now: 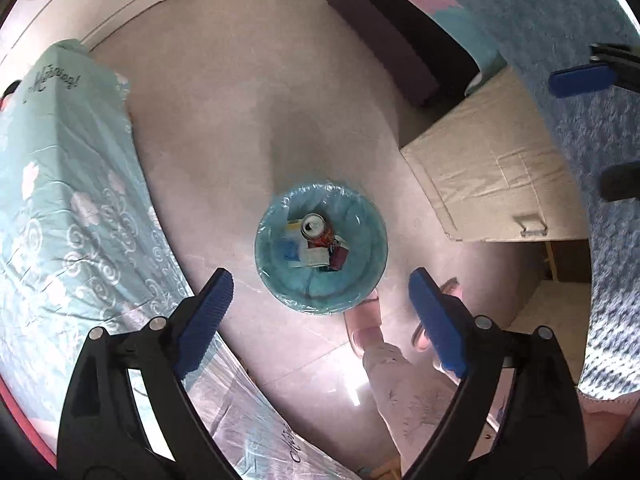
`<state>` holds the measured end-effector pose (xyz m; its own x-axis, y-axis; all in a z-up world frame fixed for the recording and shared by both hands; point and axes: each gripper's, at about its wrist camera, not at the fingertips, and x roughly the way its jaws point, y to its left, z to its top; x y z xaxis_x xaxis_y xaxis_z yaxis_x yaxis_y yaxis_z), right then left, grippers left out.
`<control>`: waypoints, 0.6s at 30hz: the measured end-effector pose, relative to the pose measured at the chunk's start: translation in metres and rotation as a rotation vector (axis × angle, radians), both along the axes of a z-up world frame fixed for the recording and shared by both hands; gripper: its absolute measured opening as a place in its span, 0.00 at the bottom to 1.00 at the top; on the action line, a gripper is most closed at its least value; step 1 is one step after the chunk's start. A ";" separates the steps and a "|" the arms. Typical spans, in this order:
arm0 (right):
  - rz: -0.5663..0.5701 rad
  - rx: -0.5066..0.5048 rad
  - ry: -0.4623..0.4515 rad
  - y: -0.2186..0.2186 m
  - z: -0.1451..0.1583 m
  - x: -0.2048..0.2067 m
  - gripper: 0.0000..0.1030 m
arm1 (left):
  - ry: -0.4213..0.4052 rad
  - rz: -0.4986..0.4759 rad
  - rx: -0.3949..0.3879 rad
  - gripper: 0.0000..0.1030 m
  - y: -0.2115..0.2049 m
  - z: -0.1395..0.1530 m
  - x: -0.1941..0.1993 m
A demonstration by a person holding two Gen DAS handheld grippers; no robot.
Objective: Collect trash
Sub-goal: 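Open both grippers over the teal wastebasket to drop the box and can, then move both open grippers back over the bed toward the paper cup and packet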
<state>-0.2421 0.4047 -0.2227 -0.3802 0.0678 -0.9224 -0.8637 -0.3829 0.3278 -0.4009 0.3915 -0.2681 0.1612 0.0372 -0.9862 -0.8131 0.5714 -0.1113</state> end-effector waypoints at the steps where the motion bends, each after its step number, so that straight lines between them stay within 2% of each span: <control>1: -0.014 0.021 0.003 -0.003 0.011 0.006 0.77 | -0.003 0.003 0.008 0.86 0.001 0.006 0.001; 4: -0.062 0.100 0.027 -0.012 0.049 0.024 0.84 | -0.026 -0.005 0.042 0.89 -0.001 0.031 0.006; 7: -0.096 0.143 0.060 -0.022 0.075 0.041 0.85 | -0.053 -0.033 0.074 0.90 -0.002 0.059 0.019; 10: -0.125 0.178 0.027 -0.033 0.098 0.058 0.85 | -0.059 -0.064 0.098 0.90 -0.002 0.080 0.034; 14: -0.194 0.249 0.040 -0.057 0.133 0.090 0.85 | -0.091 -0.145 0.170 0.93 -0.007 0.117 0.062; 18: -0.288 0.313 -0.007 -0.093 0.166 0.127 0.85 | -0.125 -0.245 0.218 0.94 -0.016 0.150 0.101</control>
<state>-0.1154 0.3117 -0.0571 -0.2988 0.4474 -0.8430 -0.9517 -0.2057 0.2281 -0.2994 0.3754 -0.1185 0.3107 0.1900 -0.9313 -0.6364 0.7694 -0.0553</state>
